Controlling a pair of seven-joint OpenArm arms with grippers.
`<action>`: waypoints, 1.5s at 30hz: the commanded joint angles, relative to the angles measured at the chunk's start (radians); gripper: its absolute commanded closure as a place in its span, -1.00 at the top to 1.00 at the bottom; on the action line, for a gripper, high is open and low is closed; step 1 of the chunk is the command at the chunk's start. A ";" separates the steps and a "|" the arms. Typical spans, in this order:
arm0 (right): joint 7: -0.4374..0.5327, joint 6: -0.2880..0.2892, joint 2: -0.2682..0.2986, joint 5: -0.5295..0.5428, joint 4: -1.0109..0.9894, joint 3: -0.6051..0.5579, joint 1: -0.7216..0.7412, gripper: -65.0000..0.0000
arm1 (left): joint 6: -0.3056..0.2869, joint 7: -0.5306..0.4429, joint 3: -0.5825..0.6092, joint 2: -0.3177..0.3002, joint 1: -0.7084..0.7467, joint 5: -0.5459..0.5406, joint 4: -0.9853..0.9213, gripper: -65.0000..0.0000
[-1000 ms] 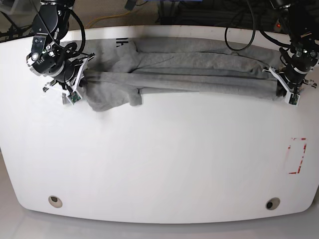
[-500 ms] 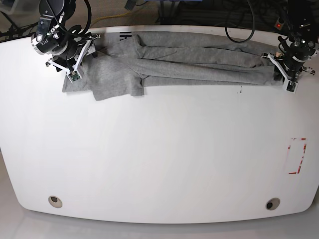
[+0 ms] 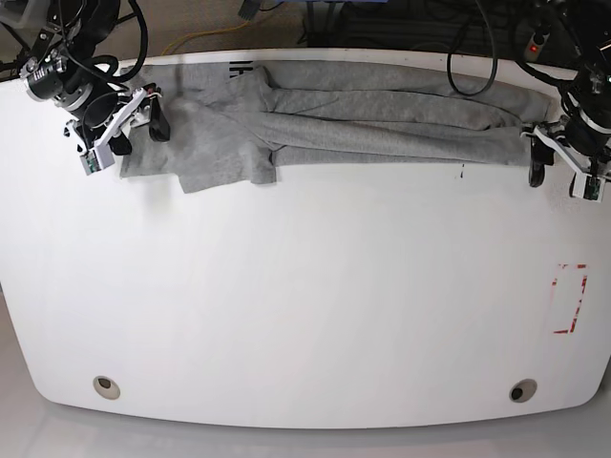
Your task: Fold the T-shirt properly
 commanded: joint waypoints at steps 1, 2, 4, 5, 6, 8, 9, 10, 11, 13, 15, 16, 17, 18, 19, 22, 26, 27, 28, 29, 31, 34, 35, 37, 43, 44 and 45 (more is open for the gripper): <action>0.007 0.001 0.017 0.011 -0.017 -0.036 0.044 0.37 | 0.006 0.020 0.012 -0.024 -0.030 -0.011 -0.005 0.26; 0.001 0.001 0.017 0.003 -0.035 -0.050 0.067 0.37 | 0.006 0.027 0.029 -0.022 -0.042 -0.006 -0.019 0.26; -0.016 0.001 0.011 -0.034 -0.101 -0.082 0.129 0.37 | 0.006 0.033 0.075 -0.019 -0.050 0.037 -0.055 0.26; -0.020 0.001 0.008 -0.058 -0.130 -0.099 0.155 0.37 | 0.006 0.033 0.099 -0.017 -0.050 0.055 -0.069 0.26; -0.020 0.001 0.008 -0.081 -0.153 -0.114 0.176 0.37 | 0.006 0.033 0.113 -0.017 -0.050 0.068 -0.078 0.26; -0.020 0.001 0.006 -0.137 -0.206 -0.149 0.222 0.37 | 0.006 0.033 0.139 -0.017 -0.050 0.095 -0.100 0.25; -0.019 0.001 0.006 -0.163 -0.230 -0.168 0.245 0.37 | 0.006 0.033 0.145 -0.017 -0.050 0.106 -0.109 0.25; -0.019 0.001 0.006 -0.181 -0.252 -0.177 0.265 0.37 | 0.006 0.033 0.148 -0.017 -0.050 0.115 -0.117 0.25; -0.019 0.001 0.006 -0.210 -0.285 -0.191 0.294 0.37 | 0.006 0.033 0.150 -0.017 -0.048 0.127 -0.131 0.25; -0.019 0.001 0.006 -0.238 -0.324 -0.206 0.322 0.37 | 0.006 0.033 0.148 -0.017 -0.038 0.147 -0.151 0.25; -0.014 0.001 0.006 -0.262 -0.358 -0.212 0.346 0.37 | 0.006 0.030 0.145 -0.019 -0.025 0.173 -0.175 0.25; -0.013 0.001 0.005 -0.267 -0.371 -0.212 0.359 0.37 | 0.006 0.030 0.147 -0.021 -0.025 0.183 -0.184 0.25; -0.013 0.001 0.005 -0.275 -0.396 -0.212 0.379 0.37 | 0.006 0.030 0.147 -0.021 -0.024 0.198 -0.195 0.25; -0.013 0.001 0.005 -0.281 -0.417 -0.212 0.394 0.37 | 0.006 0.030 0.147 -0.022 -0.022 0.207 -0.200 0.25; -0.013 0.001 0.005 -0.285 -0.434 -0.214 0.403 0.37 | 0.006 0.030 0.147 -0.022 -0.021 0.213 -0.203 0.25; -0.011 0.001 0.005 -0.310 -0.497 -0.214 0.434 0.37 | 0.006 0.030 0.145 -0.022 -0.019 0.219 -0.207 0.25; -0.013 0.001 0.003 -0.311 -0.517 -0.221 0.437 0.37 | 0.006 0.030 0.148 -0.021 -0.019 0.218 -0.207 0.25; -0.013 0.001 0.000 -0.310 -0.516 -0.234 0.435 0.37 | 0.006 0.030 0.150 -0.021 -0.019 0.218 -0.207 0.25; -0.013 0.001 -0.011 -0.311 -0.513 -0.257 0.434 0.36 | 0.006 0.030 0.150 -0.021 -0.019 0.218 -0.206 0.25; -0.013 0.001 -0.015 -0.311 -0.513 -0.264 0.432 0.33 | 0.006 0.030 0.152 -0.021 -0.021 0.218 -0.206 0.25; -0.013 0.001 -0.027 -0.316 -0.516 -0.283 0.432 0.10 | 0.006 0.030 0.152 -0.021 -0.024 0.218 -0.206 0.25; -0.003 0.001 -0.030 -0.313 -0.519 -0.289 0.431 -0.31 | 0.006 0.030 0.153 -0.019 -0.024 0.218 -0.206 0.25; 0.003 0.001 -0.034 -0.311 -0.519 -0.289 0.431 -0.45 | 0.006 0.030 0.153 -0.019 -0.024 0.218 -0.207 0.25; 0.006 0.001 -0.049 -0.313 -0.511 -0.284 0.431 -0.71 | 0.006 0.030 0.153 -0.019 -0.024 0.218 -0.207 0.25; -0.002 0.001 -0.050 -0.310 -0.331 -0.283 0.380 -1.00 | 0.006 0.030 0.173 -0.019 -0.021 0.219 -0.210 0.25; -0.014 0.001 -0.050 -0.310 -0.288 -0.283 0.368 -1.00 | 0.006 0.030 0.182 -0.019 -0.021 0.219 -0.215 0.25; -0.030 0.001 -0.050 -0.310 -0.256 -0.283 0.360 -1.00 | 0.006 0.030 0.188 -0.019 -0.021 0.219 -0.223 0.25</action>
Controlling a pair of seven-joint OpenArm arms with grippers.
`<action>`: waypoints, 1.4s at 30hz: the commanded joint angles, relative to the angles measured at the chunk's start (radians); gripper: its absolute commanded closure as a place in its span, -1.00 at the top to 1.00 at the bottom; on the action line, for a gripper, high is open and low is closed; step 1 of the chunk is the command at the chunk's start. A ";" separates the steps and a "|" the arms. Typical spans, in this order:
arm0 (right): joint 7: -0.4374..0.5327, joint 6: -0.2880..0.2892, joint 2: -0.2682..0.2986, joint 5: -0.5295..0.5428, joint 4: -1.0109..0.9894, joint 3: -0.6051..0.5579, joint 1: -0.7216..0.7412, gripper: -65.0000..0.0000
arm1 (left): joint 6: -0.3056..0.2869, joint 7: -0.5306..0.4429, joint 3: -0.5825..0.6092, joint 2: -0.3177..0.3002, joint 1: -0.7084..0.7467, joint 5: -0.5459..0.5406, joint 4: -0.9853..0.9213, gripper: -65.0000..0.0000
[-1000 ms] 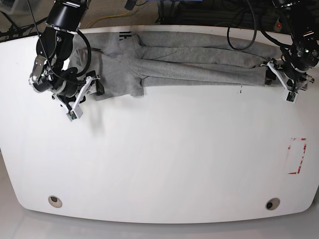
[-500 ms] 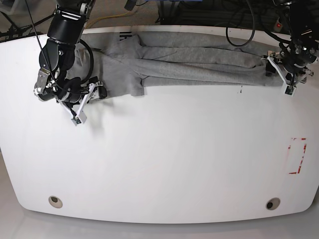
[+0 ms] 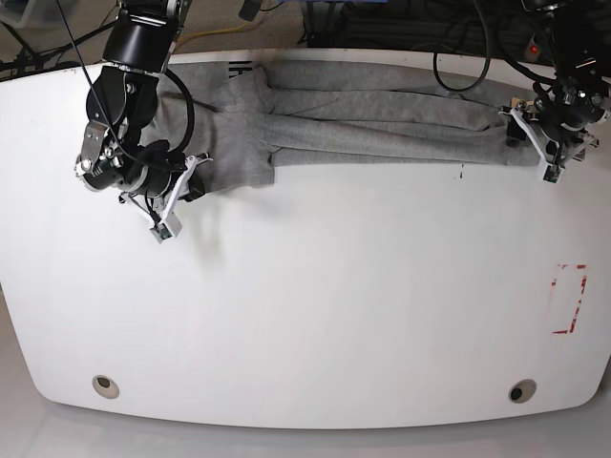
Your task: Fold the T-shirt properly
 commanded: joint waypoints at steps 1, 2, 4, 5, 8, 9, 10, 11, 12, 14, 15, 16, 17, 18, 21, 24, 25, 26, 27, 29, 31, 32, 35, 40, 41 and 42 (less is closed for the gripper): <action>-0.029 0.001 0.013 0.011 0.123 0.005 -0.005 -1.00 | 0.001 -0.010 0.005 -0.012 -0.005 -0.012 -0.006 0.25; -0.055 0.001 0.013 0.011 0.169 0.005 -0.023 -1.00 | 0.001 -0.010 0.007 -0.013 -0.005 -0.012 -0.015 0.25; -0.073 0.001 0.013 0.011 0.234 0.005 -0.062 -1.00 | 0.001 -0.010 0.007 -0.013 -0.007 -0.012 -0.024 0.25; -0.073 0.001 0.013 0.011 0.267 0.005 -0.088 -1.00 | 0.001 -0.010 0.007 -0.013 -0.007 -0.012 -0.026 0.25; -0.073 0.001 0.013 0.011 0.349 0.005 -0.168 -1.00 | 0.001 -0.010 0.007 -0.013 -0.005 -0.012 -0.027 0.25; -0.073 0.001 0.013 0.011 0.367 0.005 -0.191 -1.00 | 0.001 -0.010 0.007 -0.013 -0.005 -0.012 -0.029 0.25; -0.073 0.001 0.013 0.011 0.375 0.005 -0.204 -1.00 | 0.001 -0.010 0.007 -0.013 -0.005 -0.012 -0.029 0.25; -0.073 0.001 0.013 0.011 0.376 0.005 -0.227 -1.00 | 0.001 -0.010 0.007 -0.015 -0.005 -0.012 -0.029 0.25; -0.072 0.001 0.013 0.011 0.376 0.006 -0.244 -1.00 | 0.001 -0.010 0.007 -0.016 -0.005 -0.012 -0.029 0.25; -0.069 0.001 0.013 0.011 0.376 0.014 -0.267 -1.00 | 0.001 -0.010 0.007 -0.018 -0.005 -0.012 -0.029 0.25; -0.067 0.001 0.013 0.011 0.376 0.031 -0.278 -1.00 | 0.001 -0.010 0.007 -0.019 -0.005 -0.012 -0.029 0.25; -0.060 0.001 0.009 0.011 0.375 0.054 -0.292 -1.00 | 0.001 -0.010 0.007 -0.019 -0.005 -0.012 -0.029 0.25; -0.055 0.001 0.009 0.011 0.375 0.065 -0.298 -1.00 | 0.001 -0.010 0.007 -0.019 -0.005 -0.012 -0.029 0.25; -0.052 0.001 0.009 0.011 0.373 0.077 -0.306 -1.00 | 0.001 -0.010 0.007 -0.019 -0.005 -0.012 -0.029 0.25; -0.050 0.001 0.011 0.011 0.373 0.098 -0.321 -1.00 | 0.001 -0.010 0.007 -0.019 -0.007 -0.012 -0.029 0.25; -0.050 0.001 0.011 0.003 0.372 0.126 -0.329 -0.82 | 0.000 -0.010 0.005 -0.019 -0.009 -0.017 -0.023 0.25; -0.050 0.001 0.011 0.004 0.364 0.149 -0.335 -0.61 | 0.000 -0.010 0.004 -0.019 -0.009 -0.020 -0.021 0.25; -0.049 0.001 0.011 0.009 0.359 0.169 -0.341 -0.43 | 0.000 -0.010 0.004 -0.018 -0.009 -0.020 -0.019 0.25; -0.049 0.001 0.011 0.009 0.358 0.184 -0.344 -0.28 | 0.000 -0.010 0.004 -0.016 -0.010 -0.020 -0.018 0.25; -0.049 0.001 0.008 0.012 0.359 0.213 -0.349 0.11 | 0.000 -0.010 0.002 -0.012 -0.016 -0.021 0.002 0.26; -0.049 0.001 0.008 0.035 0.375 0.226 -0.352 0.39 | 0.000 -0.010 0.002 -0.010 -0.027 -0.046 0.034 0.26; -0.049 0.001 0.008 0.073 0.376 0.230 -0.355 0.47 | 0.000 -0.010 0.002 -0.010 -0.028 -0.078 0.056 0.27; -0.055 0.001 0.009 0.202 0.375 0.246 -0.366 0.44 | 0.000 -0.010 -0.004 -0.016 -0.027 -0.187 0.102 0.27; -0.055 0.001 0.011 0.339 0.335 0.197 -0.384 0.29 | 0.000 -0.005 -0.096 -0.019 0.005 -0.409 0.148 0.35; -0.055 0.001 0.011 0.340 0.321 0.184 -0.384 0.27 | 0.000 -0.005 -0.111 -0.019 0.010 -0.445 0.148 0.41; -0.055 0.001 0.011 0.340 0.301 0.174 -0.384 0.27 | 0.000 -0.005 -0.134 -0.019 0.011 -0.483 0.146 0.50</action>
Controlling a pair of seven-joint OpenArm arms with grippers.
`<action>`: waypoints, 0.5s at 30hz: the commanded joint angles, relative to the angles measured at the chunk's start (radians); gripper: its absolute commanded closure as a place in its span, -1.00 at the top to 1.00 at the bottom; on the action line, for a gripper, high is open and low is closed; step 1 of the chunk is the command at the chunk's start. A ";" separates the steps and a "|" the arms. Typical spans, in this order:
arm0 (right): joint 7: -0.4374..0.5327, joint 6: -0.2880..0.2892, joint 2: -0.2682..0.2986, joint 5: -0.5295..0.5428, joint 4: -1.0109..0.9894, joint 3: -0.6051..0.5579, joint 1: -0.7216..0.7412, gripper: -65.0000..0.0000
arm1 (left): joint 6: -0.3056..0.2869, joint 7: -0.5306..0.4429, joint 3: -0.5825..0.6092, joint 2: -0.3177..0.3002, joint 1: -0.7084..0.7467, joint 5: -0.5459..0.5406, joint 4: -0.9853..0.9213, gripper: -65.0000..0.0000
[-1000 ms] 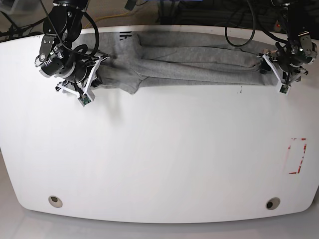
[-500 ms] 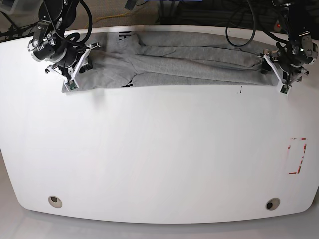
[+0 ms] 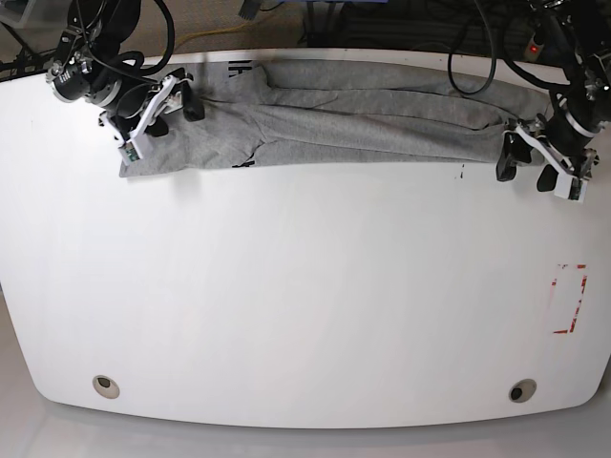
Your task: Fold the T-shirt properly
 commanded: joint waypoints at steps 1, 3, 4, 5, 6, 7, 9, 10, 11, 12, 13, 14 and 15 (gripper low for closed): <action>0.019 0.002 0.007 0.026 -0.035 -0.023 0.007 0.28 | 0.000 -0.007 -0.044 -0.014 0.000 -0.069 0.015 0.59; 0.022 0.002 0.007 0.026 -0.083 -0.037 0.007 0.28 | 0.000 -0.007 -0.091 -0.014 0.021 -0.114 0.000 0.71; 0.023 0.002 0.007 0.026 -0.114 -0.044 0.007 0.28 | 0.000 -0.007 -0.114 -0.014 0.034 -0.138 -0.017 0.76; 0.026 0.002 0.007 0.025 -0.132 -0.047 0.007 0.28 | 0.000 -0.007 -0.124 -0.014 0.037 -0.152 -0.031 0.77; 0.039 0.002 0.007 0.025 -0.154 -0.047 0.007 0.28 | 0.000 -0.007 -0.132 -0.017 0.040 -0.166 -0.051 0.79; 0.059 0.002 0.007 0.025 -0.180 -0.047 0.007 0.28 | 0.000 -0.007 -0.141 -0.029 0.044 -0.183 -0.077 0.79; 0.083 0.002 0.013 0.025 -0.215 -0.049 0.007 0.28 | 0.000 -0.007 -0.143 -0.045 0.046 -0.203 -0.118 0.79; 0.094 0.002 0.027 0.025 -0.240 -0.051 0.007 0.28 | 0.000 -0.007 -0.141 -0.051 0.046 -0.209 -0.147 0.79; 0.095 0.002 0.036 0.025 -0.263 -0.052 0.007 0.28 | 0.000 -0.007 -0.141 -0.054 0.046 -0.212 -0.176 0.79; 0.097 0.002 0.041 0.025 -0.275 -0.055 0.007 0.28 | 0.000 -0.007 -0.141 -0.057 0.046 -0.212 -0.193 0.79; 0.101 0.002 0.045 0.025 -0.282 -0.060 0.007 0.28 | 0.000 -0.007 -0.141 -0.057 0.046 -0.212 -0.212 0.79; 0.108 0.002 0.047 0.025 -0.286 -0.067 0.008 0.28 | 0.000 -0.007 -0.141 -0.057 0.046 -0.210 -0.233 0.79; 0.114 0.002 0.047 0.025 -0.286 -0.071 0.008 0.28 | 0.000 -0.007 -0.141 -0.057 0.044 -0.210 -0.247 0.79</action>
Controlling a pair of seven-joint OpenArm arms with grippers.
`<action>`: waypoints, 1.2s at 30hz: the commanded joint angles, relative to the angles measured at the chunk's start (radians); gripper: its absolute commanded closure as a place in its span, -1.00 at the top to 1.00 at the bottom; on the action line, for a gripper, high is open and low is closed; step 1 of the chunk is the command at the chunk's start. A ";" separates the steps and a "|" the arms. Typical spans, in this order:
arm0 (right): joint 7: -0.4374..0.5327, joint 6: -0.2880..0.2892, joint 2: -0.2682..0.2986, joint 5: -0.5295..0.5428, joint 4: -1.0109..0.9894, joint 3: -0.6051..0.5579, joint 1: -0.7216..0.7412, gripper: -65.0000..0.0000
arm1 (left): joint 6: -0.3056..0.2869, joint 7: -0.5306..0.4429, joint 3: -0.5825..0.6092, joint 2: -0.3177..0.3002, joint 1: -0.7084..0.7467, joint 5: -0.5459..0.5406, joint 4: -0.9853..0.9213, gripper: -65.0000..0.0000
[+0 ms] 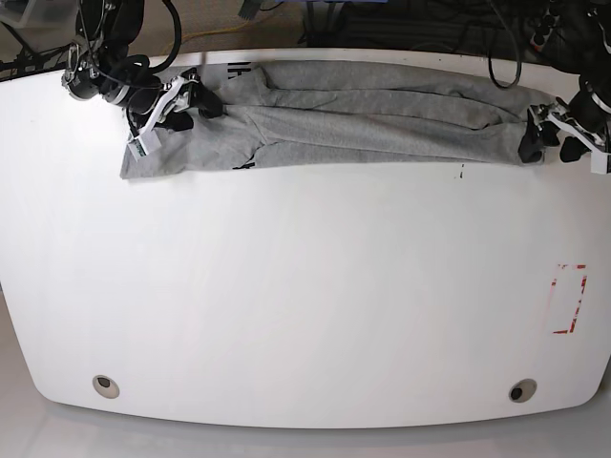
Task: Fold the T-shirt properly
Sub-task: 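Grasp the strip end with the left gripper and fold it toward the right gripper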
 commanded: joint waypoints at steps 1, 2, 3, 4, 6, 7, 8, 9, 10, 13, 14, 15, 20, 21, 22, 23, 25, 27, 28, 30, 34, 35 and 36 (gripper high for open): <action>-0.026 -0.013 0.008 -0.063 -0.003 -0.005 -0.005 0.28 | -0.005 -0.020 -0.007 -0.015 -0.002 -0.019 -0.012 0.79; -0.025 -0.013 0.008 -0.063 -0.003 -0.005 -0.005 0.28 | -0.005 -0.020 -0.002 -0.015 -0.004 -0.021 -0.024 0.79; -0.023 -0.013 0.008 -0.063 -0.003 -0.005 -0.005 0.28 | -0.005 -0.020 -0.001 -0.015 -0.004 -0.016 -0.030 0.79; -0.023 -0.013 0.008 -0.063 -0.002 -0.005 -0.005 0.28 | -0.005 -0.020 -0.001 -0.014 -0.004 -0.016 -0.036 0.79; -0.023 -0.013 0.008 -0.063 -0.002 -0.005 -0.005 0.28 | -0.005 -0.020 -0.004 -0.014 -0.005 -0.015 -0.053 0.79; -0.023 -0.013 0.008 -0.063 -0.002 -0.005 -0.005 0.28 | -0.005 -0.020 -0.004 -0.014 -0.005 -0.015 -0.062 0.79; -0.023 -0.013 0.008 -0.063 -0.002 -0.005 -0.005 0.28 | -0.003 -0.022 -0.004 -0.014 -0.002 -0.015 -0.068 0.78; -0.023 -0.013 0.008 -0.061 -0.002 -0.005 -0.005 0.28 | -0.003 -0.022 -0.004 -0.015 -0.001 -0.015 -0.079 0.78; -0.023 -0.013 0.008 -0.061 0.000 -0.005 -0.005 0.28 | -0.003 -0.022 -0.004 -0.015 -0.001 -0.006 -0.091 0.78; -0.023 -0.013 0.008 -0.061 0.000 -0.005 -0.005 0.28 | -0.003 -0.022 0.001 -0.014 -0.001 0.045 -0.108 0.78; -0.023 -0.013 0.008 -0.061 0.000 -0.005 -0.005 0.28 | -0.003 -0.022 0.005 -0.012 -0.002 0.060 -0.108 0.78; -0.023 -0.013 0.008 -0.061 0.000 -0.005 -0.005 0.28 | -0.003 -0.022 0.021 -0.011 -0.004 0.073 -0.110 0.78; -0.023 -0.013 0.007 -0.061 0.000 -0.005 -0.005 0.28 | -0.005 -0.022 0.088 -0.014 -0.005 0.080 -0.114 0.66; -0.023 -0.013 0.007 -0.060 0.000 -0.005 -0.005 0.28 | -0.003 -0.022 0.088 -0.014 -0.008 0.082 -0.119 0.55; -0.023 -0.013 0.007 -0.060 0.000 -0.005 -0.005 0.28 | -0.003 -0.022 0.088 -0.011 -0.008 0.085 -0.130 0.43; -0.023 -0.013 0.007 -0.058 0.000 -0.005 -0.005 0.28 | -0.003 -0.022 0.090 -0.009 -0.010 0.089 -0.150 0.26; -0.023 -0.013 0.007 -0.058 0.000 -0.005 -0.005 0.28 | -0.003 -0.022 0.097 -0.009 -0.031 0.097 -0.190 -0.10; -0.023 -0.013 0.007 -0.058 0.000 -0.005 -0.005 0.28 | -0.003 -0.022 0.104 -0.009 -0.053 0.103 -0.225 -0.45; -0.023 -0.013 0.007 -0.058 0.000 -0.005 -0.005 0.28 | -0.003 -0.022 0.105 -0.014 -0.057 0.103 -0.239 -0.63; -0.023 -0.013 0.007 -0.058 0.000 -0.005 -0.005 0.28 | -0.003 -0.022 0.104 -0.014 -0.057 0.102 -0.242 -0.94; -0.022 -0.013 0.007 -0.058 0.000 -0.005 -0.005 0.28 | -0.005 -0.022 0.099 -0.009 -0.028 0.094 -0.153 -1.00; -0.022 -0.013 0.007 -0.058 0.000 -0.005 -0.005 0.28 | -0.005 -0.022 0.099 -0.009 -0.017 0.094 -0.125 -1.00; -0.022 -0.013 0.007 -0.060 0.000 -0.005 -0.005 0.28 | -0.005 -0.022 0.099 -0.008 -0.002 0.094 -0.075 -1.00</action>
